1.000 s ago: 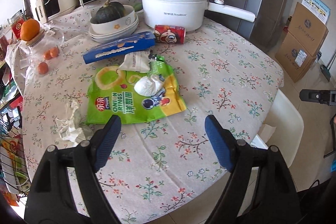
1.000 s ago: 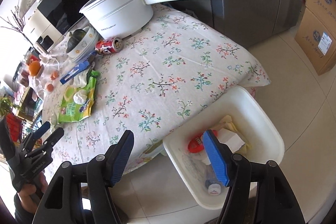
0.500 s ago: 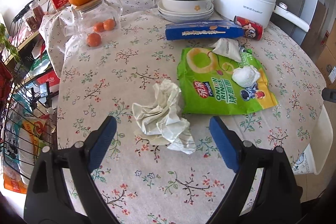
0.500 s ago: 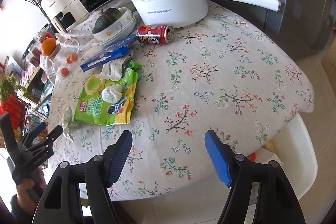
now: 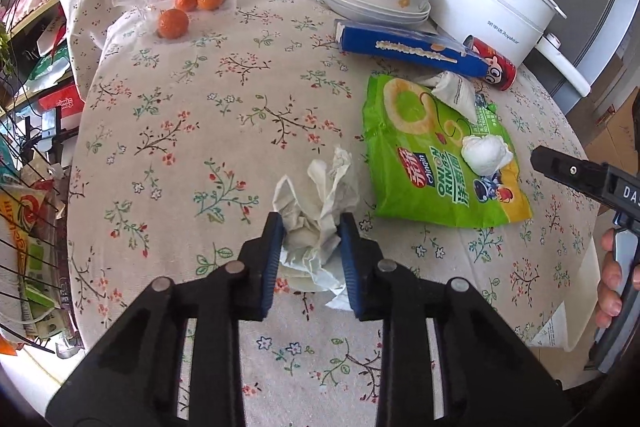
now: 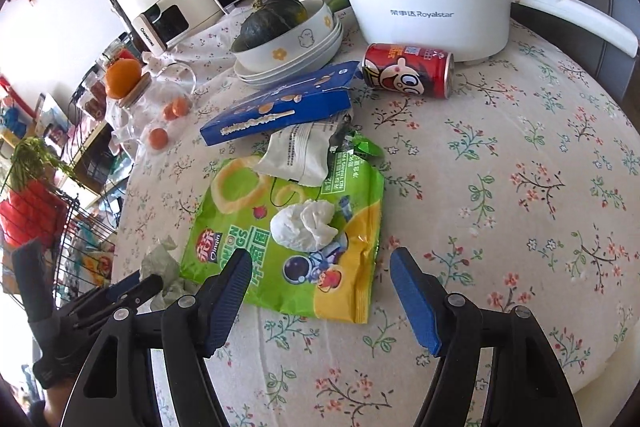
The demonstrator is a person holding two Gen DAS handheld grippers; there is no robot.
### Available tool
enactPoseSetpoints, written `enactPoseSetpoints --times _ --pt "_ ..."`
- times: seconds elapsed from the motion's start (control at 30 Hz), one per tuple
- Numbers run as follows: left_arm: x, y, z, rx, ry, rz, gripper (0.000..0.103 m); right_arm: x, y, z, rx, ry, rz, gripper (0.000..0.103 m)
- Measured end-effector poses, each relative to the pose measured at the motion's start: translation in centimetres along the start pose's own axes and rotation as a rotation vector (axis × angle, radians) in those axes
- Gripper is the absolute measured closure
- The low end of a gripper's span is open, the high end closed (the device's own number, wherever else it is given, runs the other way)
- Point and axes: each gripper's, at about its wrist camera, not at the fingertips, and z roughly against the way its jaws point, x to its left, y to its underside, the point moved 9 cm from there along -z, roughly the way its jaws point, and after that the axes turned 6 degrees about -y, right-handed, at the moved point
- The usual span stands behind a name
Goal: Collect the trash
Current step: 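Grasp the crumpled tissue with the left tool while the right tool grasps white tissue, then carry both tissues to the white bin and release them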
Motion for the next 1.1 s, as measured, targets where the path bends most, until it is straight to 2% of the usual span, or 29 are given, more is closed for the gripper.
enactPoseSetpoints --times 0.2,0.37,0.4,0.43,0.53,0.77,1.1 --pt "0.9 -0.6 1.8 -0.044 0.009 0.019 0.074 1.2 -0.5 -3.0 0.009 -0.020 0.027 0.034" --pt "1.2 -0.8 2.6 -0.056 0.017 0.028 0.074 0.7 -0.2 -5.5 0.042 0.035 0.049 0.044" --pt "1.3 -0.7 2.7 -0.055 0.017 0.029 0.074 0.6 -0.1 -5.9 0.047 0.040 0.049 0.049" --pt "1.3 -0.7 2.7 -0.055 0.015 0.030 0.074 0.5 0.0 -6.2 0.048 0.037 0.051 0.065" --pt "1.2 -0.7 2.9 -0.057 0.013 0.029 0.074 0.4 0.0 -5.9 0.032 0.030 0.061 0.072" --pt "-1.1 -1.1 4.2 -0.086 0.053 0.005 0.074 0.4 -0.1 -1.4 0.003 0.038 0.105 0.073" --pt "-10.4 0.5 6.5 -0.090 0.195 -0.107 0.074 -5.1 1.4 7.5 -0.009 0.114 0.061 0.073"
